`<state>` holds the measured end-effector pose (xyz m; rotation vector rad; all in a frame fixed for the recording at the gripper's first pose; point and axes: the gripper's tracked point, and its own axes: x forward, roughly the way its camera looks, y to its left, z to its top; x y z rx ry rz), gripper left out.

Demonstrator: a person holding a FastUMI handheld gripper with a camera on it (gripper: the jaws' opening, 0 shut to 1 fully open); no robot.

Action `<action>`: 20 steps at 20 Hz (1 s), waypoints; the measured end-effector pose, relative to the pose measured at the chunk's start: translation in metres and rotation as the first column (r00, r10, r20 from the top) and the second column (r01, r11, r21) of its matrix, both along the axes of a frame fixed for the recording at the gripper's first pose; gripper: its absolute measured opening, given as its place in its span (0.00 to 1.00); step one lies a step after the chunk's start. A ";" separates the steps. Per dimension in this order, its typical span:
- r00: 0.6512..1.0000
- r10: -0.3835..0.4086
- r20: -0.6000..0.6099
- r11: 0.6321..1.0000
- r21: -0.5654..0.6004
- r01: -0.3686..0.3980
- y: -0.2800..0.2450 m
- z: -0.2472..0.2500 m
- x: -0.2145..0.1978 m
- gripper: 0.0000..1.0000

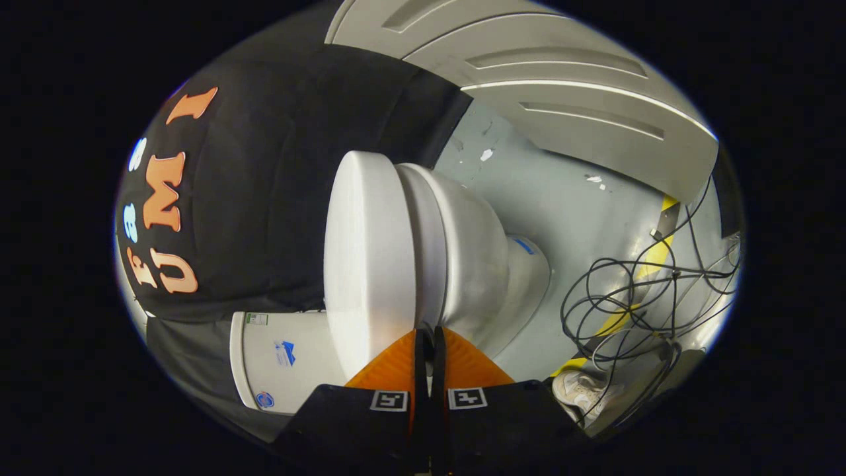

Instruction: Open the toilet lid.

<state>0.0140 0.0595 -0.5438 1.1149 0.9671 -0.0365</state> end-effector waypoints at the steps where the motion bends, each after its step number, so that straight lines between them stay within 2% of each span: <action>1: 1.000 0.002 -0.023 0.999 -0.032 -0.003 0.000 -0.002 0.004 0.09; 3: 0.999 0.006 -0.047 0.998 -0.065 -0.009 0.002 0.006 0.002 0.09; 12: 0.999 0.014 0.034 0.993 -0.118 -0.009 0.010 0.059 0.010 0.08; 17: 0.996 0.018 0.084 0.994 -0.109 -0.009 0.025 0.102 0.013 0.08; 20: 0.992 0.034 0.120 0.990 -0.142 -0.017 0.037 0.132 0.017 0.08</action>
